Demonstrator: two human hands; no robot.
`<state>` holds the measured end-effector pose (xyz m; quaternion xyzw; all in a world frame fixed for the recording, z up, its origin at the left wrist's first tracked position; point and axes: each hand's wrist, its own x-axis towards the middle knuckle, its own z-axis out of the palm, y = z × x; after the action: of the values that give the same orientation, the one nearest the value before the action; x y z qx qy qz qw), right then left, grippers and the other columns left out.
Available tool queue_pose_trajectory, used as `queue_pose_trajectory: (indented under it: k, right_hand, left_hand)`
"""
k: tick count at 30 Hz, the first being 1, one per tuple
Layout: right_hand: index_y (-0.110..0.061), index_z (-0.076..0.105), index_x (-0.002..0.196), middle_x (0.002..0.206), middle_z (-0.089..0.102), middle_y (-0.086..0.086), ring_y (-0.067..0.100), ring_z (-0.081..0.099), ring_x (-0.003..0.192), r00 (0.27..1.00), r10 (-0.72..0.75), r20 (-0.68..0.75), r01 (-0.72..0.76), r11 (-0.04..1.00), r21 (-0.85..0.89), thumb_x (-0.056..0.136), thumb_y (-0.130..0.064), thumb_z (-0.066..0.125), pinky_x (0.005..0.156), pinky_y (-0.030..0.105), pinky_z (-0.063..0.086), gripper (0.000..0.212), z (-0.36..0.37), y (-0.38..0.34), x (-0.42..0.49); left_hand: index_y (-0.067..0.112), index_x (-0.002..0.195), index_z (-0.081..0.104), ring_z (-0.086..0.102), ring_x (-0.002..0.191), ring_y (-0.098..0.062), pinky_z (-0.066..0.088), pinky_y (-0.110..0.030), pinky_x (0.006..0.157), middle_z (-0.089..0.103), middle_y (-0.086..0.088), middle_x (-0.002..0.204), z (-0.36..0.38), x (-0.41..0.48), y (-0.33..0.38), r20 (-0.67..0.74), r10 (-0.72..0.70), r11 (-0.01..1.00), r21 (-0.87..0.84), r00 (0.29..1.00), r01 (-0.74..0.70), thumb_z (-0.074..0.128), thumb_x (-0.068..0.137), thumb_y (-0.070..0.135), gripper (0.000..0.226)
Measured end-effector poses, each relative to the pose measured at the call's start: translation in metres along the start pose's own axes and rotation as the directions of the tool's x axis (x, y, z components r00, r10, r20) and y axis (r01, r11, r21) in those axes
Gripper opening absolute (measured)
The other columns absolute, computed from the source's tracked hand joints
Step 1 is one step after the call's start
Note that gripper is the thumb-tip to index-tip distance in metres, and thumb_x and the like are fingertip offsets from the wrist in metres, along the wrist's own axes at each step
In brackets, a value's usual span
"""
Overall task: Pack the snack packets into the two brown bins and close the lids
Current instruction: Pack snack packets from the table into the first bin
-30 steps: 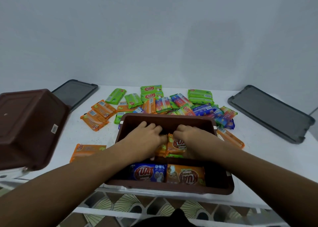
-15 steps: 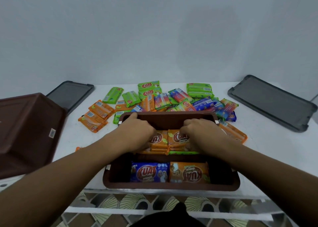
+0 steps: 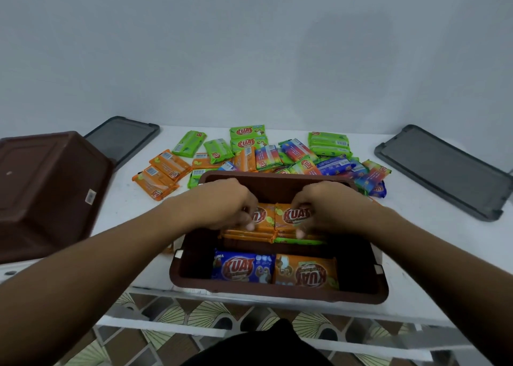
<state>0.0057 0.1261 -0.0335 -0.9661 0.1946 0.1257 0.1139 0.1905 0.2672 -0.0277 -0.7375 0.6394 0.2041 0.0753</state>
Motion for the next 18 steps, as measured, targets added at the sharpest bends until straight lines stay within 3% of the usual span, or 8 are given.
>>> queue_pose_trajectory:
  k: [2, 5, 9, 13, 16, 18]
  right_hand:
    - [-0.028, 0.068, 0.12, 0.111, 0.069, -0.012, 0.003, 0.064, 0.1, 0.999, -0.041, -0.017, 0.043, 0.981, 0.187, 0.082, -0.039, 0.077, 0.087, 0.028, 0.055, 0.04, -0.012, 0.005, -0.002]
    - [-0.028, 0.076, 0.1, 0.082, 0.068, -0.021, -0.011, 0.063, 0.076, 0.98, -0.065, -0.187, 0.122, 0.943, 0.31, 0.087, -0.028, 0.076, 0.07, 0.013, 0.048, 0.013, -0.029, 0.001, 0.0]
    - [-0.024, 0.078, 0.09, 0.062, 0.064, -0.022, -0.009, 0.059, 0.062, 0.945, -0.11, -0.308, 0.232, 0.888, 0.396, 0.085, -0.023, 0.078, 0.058, 0.006, 0.04, 0.006, -0.046, -0.024, 0.011]
    - [-0.023, 0.079, 0.091, 0.061, 0.066, -0.017, -0.001, 0.057, 0.059, 0.939, -0.206, -0.275, 0.313, 0.843, 0.438, 0.084, -0.023, 0.08, 0.059, 0.016, 0.044, 0.008, -0.055, -0.056, 0.032]
    - [-0.02, 0.08, 0.094, 0.058, 0.063, -0.023, -0.003, 0.056, 0.057, 0.928, -0.301, -0.218, 0.367, 0.832, 0.416, 0.085, -0.02, 0.079, 0.057, 0.012, 0.04, 0.009, -0.059, -0.081, 0.05]
    - [-0.019, 0.08, 0.094, 0.063, 0.067, -0.021, -0.004, 0.059, 0.061, 0.923, -0.327, -0.204, 0.383, 0.834, 0.397, 0.085, -0.02, 0.079, 0.06, 0.011, 0.042, 0.009, -0.06, -0.096, 0.065]
  left_hand:
    - [0.03, 0.09, 0.07, 0.065, 0.077, -0.008, 0.056, -0.038, 0.074, 0.069, 0.01, 0.085, -0.01, -0.01, -0.007, -0.146, 0.04, 0.994, -0.095, 0.988, -0.054, 0.066, 0.096, 0.036, 0.009]
    - [0.029, 0.09, 0.071, 0.063, 0.074, -0.01, 0.05, -0.034, 0.067, 0.07, 0.008, 0.082, -0.026, -0.024, -0.02, -0.314, 0.054, 0.98, -0.165, 0.948, -0.11, 0.067, 0.097, 0.028, 0.008]
    - [0.024, 0.089, 0.074, 0.064, 0.074, -0.015, 0.051, -0.037, 0.068, 0.071, 0.006, 0.08, -0.035, -0.043, -0.037, -0.463, 0.067, 0.952, -0.235, 0.884, -0.196, 0.072, 0.094, 0.022, 0.005]
    - [0.021, 0.09, 0.074, 0.064, 0.068, -0.01, 0.051, -0.033, 0.065, 0.07, 0.005, 0.078, -0.036, -0.059, -0.061, -0.501, 0.061, 0.948, -0.243, 0.863, -0.208, 0.072, 0.093, 0.017, 0.005]
    - [0.017, 0.09, 0.075, 0.058, 0.064, 0.004, 0.041, -0.011, 0.059, 0.066, 0.009, 0.079, -0.03, -0.072, -0.082, -0.531, 0.06, 0.953, -0.221, 0.846, -0.206, 0.071, 0.09, 0.007, 0.011]
    - [0.019, 0.089, 0.075, 0.058, 0.069, 0.0, 0.041, -0.016, 0.065, 0.064, 0.012, 0.082, -0.021, -0.078, -0.098, -0.54, 0.047, 0.963, -0.2, 0.84, -0.183, 0.071, 0.087, 0.003, 0.016]
